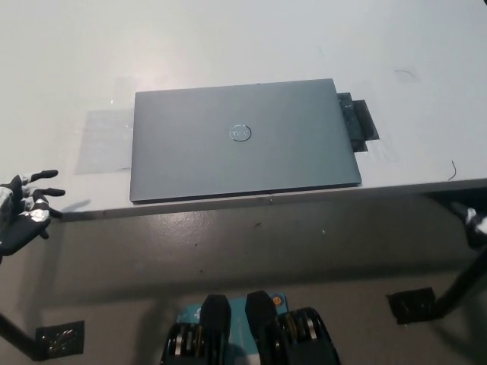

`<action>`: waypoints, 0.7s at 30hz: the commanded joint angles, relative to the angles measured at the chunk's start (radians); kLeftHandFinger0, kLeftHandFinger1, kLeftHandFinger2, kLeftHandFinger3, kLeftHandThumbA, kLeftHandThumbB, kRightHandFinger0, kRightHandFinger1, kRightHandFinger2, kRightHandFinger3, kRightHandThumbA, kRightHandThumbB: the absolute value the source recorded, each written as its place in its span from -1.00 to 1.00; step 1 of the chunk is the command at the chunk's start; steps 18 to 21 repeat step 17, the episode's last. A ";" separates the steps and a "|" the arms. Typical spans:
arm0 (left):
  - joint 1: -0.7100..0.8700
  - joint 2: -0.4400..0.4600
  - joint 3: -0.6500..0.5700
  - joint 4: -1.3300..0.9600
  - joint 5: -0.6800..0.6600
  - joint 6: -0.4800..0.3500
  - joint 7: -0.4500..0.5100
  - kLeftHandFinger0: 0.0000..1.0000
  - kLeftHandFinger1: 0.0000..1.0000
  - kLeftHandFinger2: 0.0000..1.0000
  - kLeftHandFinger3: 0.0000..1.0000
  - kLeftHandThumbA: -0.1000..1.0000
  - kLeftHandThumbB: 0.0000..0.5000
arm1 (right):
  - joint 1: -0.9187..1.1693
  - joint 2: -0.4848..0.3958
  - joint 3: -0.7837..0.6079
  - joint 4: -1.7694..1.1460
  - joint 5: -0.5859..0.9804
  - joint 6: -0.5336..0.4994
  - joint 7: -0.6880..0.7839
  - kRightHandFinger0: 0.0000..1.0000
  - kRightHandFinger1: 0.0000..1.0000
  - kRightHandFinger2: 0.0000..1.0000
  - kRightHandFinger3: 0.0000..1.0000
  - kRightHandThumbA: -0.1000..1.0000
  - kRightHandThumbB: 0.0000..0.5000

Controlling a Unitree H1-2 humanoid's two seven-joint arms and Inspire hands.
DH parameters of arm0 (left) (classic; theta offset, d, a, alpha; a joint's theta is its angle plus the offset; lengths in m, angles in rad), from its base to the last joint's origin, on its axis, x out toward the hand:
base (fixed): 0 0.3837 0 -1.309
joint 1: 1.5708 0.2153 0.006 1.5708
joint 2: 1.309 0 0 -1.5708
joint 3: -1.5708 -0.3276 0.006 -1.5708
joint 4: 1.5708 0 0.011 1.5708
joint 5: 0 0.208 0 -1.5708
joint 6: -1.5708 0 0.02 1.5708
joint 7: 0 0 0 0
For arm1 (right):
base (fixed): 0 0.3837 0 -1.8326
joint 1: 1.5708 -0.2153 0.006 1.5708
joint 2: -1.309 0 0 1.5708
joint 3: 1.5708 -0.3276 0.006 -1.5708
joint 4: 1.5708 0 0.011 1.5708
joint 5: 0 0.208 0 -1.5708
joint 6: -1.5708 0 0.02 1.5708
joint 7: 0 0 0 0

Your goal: The robot uses its right hand to push down on the lid of a laptop kept in the middle of the desk to close it

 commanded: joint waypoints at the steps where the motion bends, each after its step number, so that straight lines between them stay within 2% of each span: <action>1: -0.004 0.003 0.019 -0.025 0.013 0.005 0.032 -0.40 -0.07 0.26 0.55 -0.71 -1.00 | 0.022 0.006 -0.034 0.019 0.000 -0.080 -0.017 1.00 1.00 1.00 1.00 1.00 0.10; 2: -0.002 0.001 0.018 -0.023 0.013 0.002 0.033 -0.41 -0.08 0.24 0.54 -0.70 -1.00 | 0.028 0.006 -0.038 0.027 0.001 -0.089 -0.015 1.00 1.00 1.00 1.00 1.00 0.08; 4: 0.001 -0.007 0.021 -0.019 0.011 -0.003 0.036 -0.43 -0.10 0.22 0.53 -0.70 -0.99 | 0.039 0.004 -0.042 0.050 -0.003 -0.112 -0.011 1.00 1.00 1.00 1.00 1.00 0.20; 7: 0.007 -0.013 0.024 -0.021 0.014 -0.003 0.043 -0.43 -0.08 0.24 0.53 -0.67 -0.98 | 0.045 -0.002 -0.038 0.079 -0.017 -0.139 -0.009 1.00 1.00 1.00 1.00 1.00 0.20; 8: 0.011 -0.018 0.028 -0.019 0.007 -0.011 0.044 -0.45 -0.11 0.21 0.53 -0.72 -0.97 | 0.053 0.001 -0.039 0.095 -0.016 -0.155 -0.006 1.00 1.00 1.00 1.00 1.00 0.06; 12: 0.023 -0.028 0.031 -0.025 0.008 -0.005 0.049 -0.48 -0.12 0.19 0.51 -0.71 -0.98 | 0.062 0.006 -0.043 0.110 -0.005 -0.150 -0.013 1.00 1.00 1.00 1.00 1.00 -0.01; 13: 0.025 -0.027 0.032 -0.025 0.005 -0.007 0.046 -0.46 -0.10 0.21 0.51 -0.70 -0.99 | 0.064 0.007 -0.041 0.117 -0.010 -0.149 -0.015 1.00 1.00 1.00 1.00 1.00 -0.11; 14: 0.025 -0.031 0.033 -0.027 0.006 -0.004 0.049 -0.40 -0.07 0.23 0.51 -0.68 -0.97 | 0.058 0.001 -0.037 0.116 -0.014 -0.143 -0.015 1.00 1.00 1.00 1.00 1.00 -0.09; 21: 0.025 -0.036 0.034 -0.028 0.006 -0.002 0.051 -0.39 -0.07 0.23 0.51 -0.67 -0.96 | 0.057 -0.007 -0.031 0.110 -0.024 -0.139 -0.014 1.00 1.00 1.00 1.00 1.00 -0.06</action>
